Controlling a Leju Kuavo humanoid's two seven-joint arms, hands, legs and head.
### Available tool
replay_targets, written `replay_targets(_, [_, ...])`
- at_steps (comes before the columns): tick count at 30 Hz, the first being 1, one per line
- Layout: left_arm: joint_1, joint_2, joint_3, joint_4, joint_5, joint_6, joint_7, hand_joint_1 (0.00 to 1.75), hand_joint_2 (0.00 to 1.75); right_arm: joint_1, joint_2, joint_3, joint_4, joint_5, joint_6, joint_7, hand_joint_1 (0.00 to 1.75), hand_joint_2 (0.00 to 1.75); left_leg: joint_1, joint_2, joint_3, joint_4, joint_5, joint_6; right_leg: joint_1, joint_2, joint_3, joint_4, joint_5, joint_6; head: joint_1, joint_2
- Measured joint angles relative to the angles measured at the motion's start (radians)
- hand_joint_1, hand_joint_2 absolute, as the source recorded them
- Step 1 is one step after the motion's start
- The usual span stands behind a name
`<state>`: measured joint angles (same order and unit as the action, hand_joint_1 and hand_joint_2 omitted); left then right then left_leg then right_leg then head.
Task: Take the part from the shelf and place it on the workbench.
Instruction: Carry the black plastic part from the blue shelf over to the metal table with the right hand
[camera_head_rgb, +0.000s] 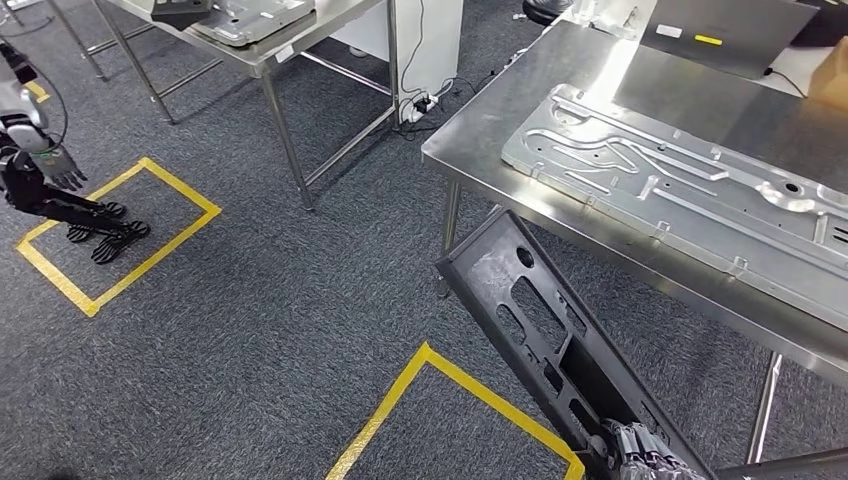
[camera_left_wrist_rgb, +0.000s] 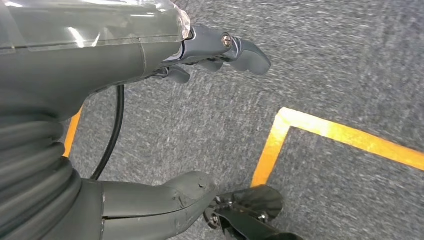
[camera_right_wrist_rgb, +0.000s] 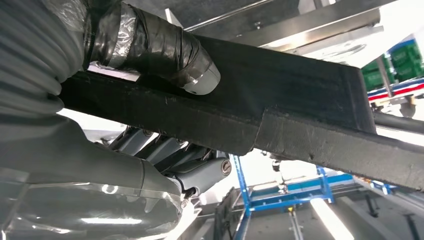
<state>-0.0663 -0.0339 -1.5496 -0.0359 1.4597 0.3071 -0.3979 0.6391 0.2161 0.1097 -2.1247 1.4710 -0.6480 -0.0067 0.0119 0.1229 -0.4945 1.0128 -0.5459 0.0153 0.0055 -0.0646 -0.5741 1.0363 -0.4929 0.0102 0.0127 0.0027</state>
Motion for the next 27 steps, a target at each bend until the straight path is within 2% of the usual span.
replay_targets(1, [-0.003, 0.000, 0.000, 0.000, 0.000, 0.000, 0.000, 0.00, 1.75, 0.000, -0.002, 0.003, 0.000, 0.001, 0.000, 0.001, 1.75, 1.75, 0.000, 0.009, 0.006, -0.003, -0.003, -0.005, -0.003, 0.013, 0.002, -0.005, 0.002, -0.006, -0.001, 0.000])
replay_targets(2, [-0.005, 0.000, 0.000, 0.000, 0.000, 0.000, 0.000, 0.00, 1.75, 0.001, -0.004, 0.005, 0.001, 0.001, 0.000, 0.001, 1.75, 1.75, 0.001, 0.001, 0.011, 0.000, -0.009, -0.010, -0.006, 0.024, 0.006, -0.011, 0.004, -0.012, -0.001, 0.000])
replay_targets(3, [-0.007, 0.000, 0.000, 0.000, 0.000, 0.000, 0.000, 0.00, 1.75, 0.000, -0.005, 0.007, 0.001, 0.002, 0.000, 0.002, 1.75, 1.75, 0.002, -0.020, 0.008, 0.017, -0.023, -0.015, -0.009, 0.035, 0.010, -0.018, 0.008, -0.020, -0.001, 0.000])
replay_targets(5, [-0.006, 0.001, 0.000, 0.000, 0.000, 0.000, 0.000, 0.00, 1.75, -0.004, -0.007, 0.013, 0.002, 0.003, 0.000, 0.002, 1.75, 1.75, 0.006, -0.083, -0.035, 0.113, -0.077, -0.020, -0.013, 0.057, 0.015, -0.026, 0.012, -0.030, -0.002, 0.000])
replay_targets(6, [-0.003, 0.001, 0.000, 0.000, 0.000, 0.000, 0.000, 0.00, 1.75, -0.005, -0.008, 0.015, 0.003, 0.003, 0.000, 0.002, 1.75, 1.75, 0.006, -0.103, -0.071, 0.182, -0.106, -0.022, -0.013, 0.071, 0.015, -0.026, 0.012, -0.033, -0.002, 0.000])
replay_targets(7, [-0.001, 0.001, 0.000, 0.000, 0.000, 0.000, 0.000, 0.00, 1.75, -0.006, -0.009, 0.017, 0.005, 0.003, 0.000, 0.003, 1.75, 1.75, 0.006, -0.112, -0.104, 0.241, -0.124, -0.023, -0.012, 0.087, 0.015, -0.025, 0.012, -0.034, -0.002, 0.000])
replay_targets(8, [0.002, 0.001, 0.000, 0.000, 0.000, 0.000, 0.000, 0.00, 1.75, -0.006, -0.009, 0.018, 0.006, 0.003, 0.000, 0.004, 1.75, 1.75, 0.006, -0.115, -0.124, 0.270, -0.122, -0.024, -0.011, 0.103, 0.015, -0.024, 0.011, -0.035, -0.002, 0.000])
replay_targets(9, [0.003, 0.001, 0.000, 0.000, 0.000, 0.000, 0.000, 0.00, 1.75, -0.006, -0.011, 0.019, 0.007, 0.003, 0.001, 0.007, 1.75, 1.75, 0.007, -0.117, -0.129, 0.265, -0.100, -0.024, -0.011, 0.119, 0.015, -0.021, 0.010, -0.034, -0.002, 0.000])
replay_targets(10, [0.004, 0.001, 0.000, 0.000, 0.000, 0.000, 0.000, 0.00, 1.75, -0.006, -0.013, 0.021, 0.008, 0.003, 0.001, 0.012, 1.75, 1.75, 0.007, -0.123, -0.116, 0.220, -0.061, -0.023, -0.012, 0.135, 0.016, -0.017, 0.008, -0.033, -0.002, 0.000])
replay_targets(11, [0.004, 0.002, 0.000, 0.000, 0.001, 0.000, 0.000, 0.00, 1.75, -0.006, -0.015, 0.024, 0.008, 0.001, 0.002, 0.018, 1.75, 1.75, 0.009, -0.142, -0.094, 0.156, -0.020, -0.021, -0.013, 0.150, 0.015, -0.012, 0.005, -0.030, -0.002, 0.000])
replay_targets(12, [0.005, 0.002, 0.000, 0.000, 0.001, 0.000, 0.000, 0.00, 1.75, -0.008, -0.019, 0.027, 0.008, -0.002, 0.002, 0.025, 1.75, 1.75, 0.011, -0.172, -0.073, 0.095, 0.010, -0.018, -0.012, 0.164, 0.012, -0.005, 0.002, -0.026, -0.002, 0.000])
replay_targets(13, [0.006, 0.003, 0.000, 0.000, 0.002, 0.000, 0.000, 0.00, 1.75, -0.009, -0.023, 0.030, 0.009, -0.006, 0.003, 0.031, 1.75, 1.75, 0.012, -0.197, -0.058, 0.053, 0.027, -0.016, -0.012, 0.177, 0.008, 0.001, 0.000, -0.020, -0.002, 0.000])
replay_targets(14, [0.006, 0.003, 0.000, 0.000, 0.003, 0.000, 0.000, 0.00, 1.75, -0.010, -0.027, 0.034, 0.009, -0.010, 0.003, 0.036, 1.75, 1.75, 0.012, -0.216, -0.052, 0.032, 0.030, -0.012, -0.014, 0.190, 0.003, 0.005, -0.001, -0.013, -0.002, 0.000])
replay_targets(15, [0.006, 0.003, -0.001, 0.000, 0.003, -0.001, 0.000, 0.00, 1.75, -0.012, -0.031, 0.038, 0.009, -0.013, 0.004, 0.042, 1.75, 1.75, 0.010, -0.219, -0.050, 0.029, 0.027, -0.009, -0.015, 0.202, -0.002, 0.006, 0.000, -0.006, -0.002, 0.000])
replay_targets(16, [0.005, 0.003, -0.001, 0.000, 0.003, -0.001, 0.000, 0.00, 1.75, -0.012, -0.035, 0.042, 0.009, -0.015, 0.005, 0.047, 1.75, 1.75, 0.010, -0.206, -0.049, 0.027, 0.030, -0.003, -0.017, 0.215, -0.005, 0.003, 0.003, 0.001, -0.002, 0.000])
replay_targets(17, [0.004, 0.002, -0.001, -0.001, 0.004, -0.001, -0.001, 0.00, 1.75, -0.012, -0.039, 0.046, 0.009, -0.018, 0.006, 0.054, 1.75, 1.75, 0.011, -0.192, -0.046, 0.022, 0.032, 0.003, -0.017, 0.208, -0.007, 0.006, 0.002, 0.007, -0.002, 0.000])
replay_targets(18, [0.003, 0.001, -0.001, -0.001, 0.005, -0.001, -0.001, 0.00, 1.75, -0.013, -0.045, 0.050, 0.009, -0.020, 0.007, 0.062, 1.75, 1.75, 0.013, -0.177, -0.042, 0.016, 0.035, 0.010, -0.016, 0.185, -0.014, 0.019, -0.007, 0.012, -0.001, 0.000])
replay_targets(19, [0.003, 0.001, -0.001, -0.001, 0.005, -0.001, -0.001, 0.00, 1.75, -0.016, -0.051, 0.054, 0.009, -0.023, 0.010, 0.070, 1.75, 1.75, 0.015, -0.161, -0.040, 0.011, 0.038, 0.017, -0.014, 0.151, -0.029, 0.050, -0.026, 0.017, 0.000, 0.000])
replay_targets(20, [0.005, 0.000, -0.001, -0.001, 0.006, -0.002, -0.002, 0.00, 1.75, -0.019, -0.057, 0.058, 0.009, -0.025, 0.012, 0.077, 1.75, 1.75, 0.013, -0.144, -0.038, 0.009, 0.038, 0.022, -0.014, 0.112, -0.053, 0.101, -0.054, 0.021, 0.001, 0.000])
replay_targets(21, [0.007, 0.001, -0.001, -0.001, 0.006, -0.002, -0.002, 0.00, 1.75, -0.023, -0.063, 0.062, 0.010, -0.027, 0.015, 0.083, 1.75, 1.75, 0.012, -0.127, -0.038, 0.008, 0.036, 0.025, -0.015, 0.088, -0.085, 0.162, -0.084, 0.025, 0.001, 0.000])
replay_targets(22, [0.008, 0.000, -0.001, -0.001, 0.006, -0.003, -0.002, 0.00, 1.75, -0.025, -0.069, 0.066, 0.010, -0.028, 0.019, 0.089, 1.75, 1.75, 0.011, -0.110, -0.038, 0.008, 0.034, 0.026, -0.017, 0.077, -0.116, 0.221, -0.107, 0.029, 0.001, 0.000])
replay_targets(23, [0.009, 0.000, -0.001, -0.001, 0.006, -0.004, -0.002, 0.00, 1.75, -0.026, -0.074, 0.070, 0.010, -0.029, 0.022, 0.094, 1.75, 1.75, 0.010, -0.094, -0.036, 0.008, 0.032, 0.026, -0.019, 0.072, -0.135, 0.257, -0.114, 0.031, 0.001, 0.000])
replay_targets(24, [0.008, 0.000, -0.001, -0.001, 0.007, -0.004, -0.002, 0.00, 1.75, -0.026, -0.078, 0.073, 0.010, -0.030, 0.026, 0.098, 1.75, 1.75, 0.010, -0.079, -0.034, 0.008, 0.029, 0.025, -0.021, 0.069, -0.137, 0.259, -0.102, 0.033, 0.001, 0.000])
replay_targets(25, [0.007, 0.000, -0.001, -0.001, 0.007, -0.005, -0.002, 0.00, 1.75, -0.026, -0.083, 0.075, 0.010, -0.030, 0.030, 0.103, 1.75, 1.75, 0.010, -0.065, -0.030, 0.008, 0.026, 0.023, -0.022, 0.063, -0.118, 0.223, -0.074, 0.032, 0.001, 0.000])
replay_targets(27, [0.005, 0.000, -0.001, -0.001, 0.007, -0.006, -0.003, 0.00, 1.75, -0.027, -0.090, 0.081, 0.010, -0.035, 0.037, 0.111, 1.75, 1.75, 0.008, -0.043, -0.021, 0.008, 0.018, 0.017, -0.018, 0.034, -0.048, 0.093, -0.014, 0.025, 0.001, 0.000])
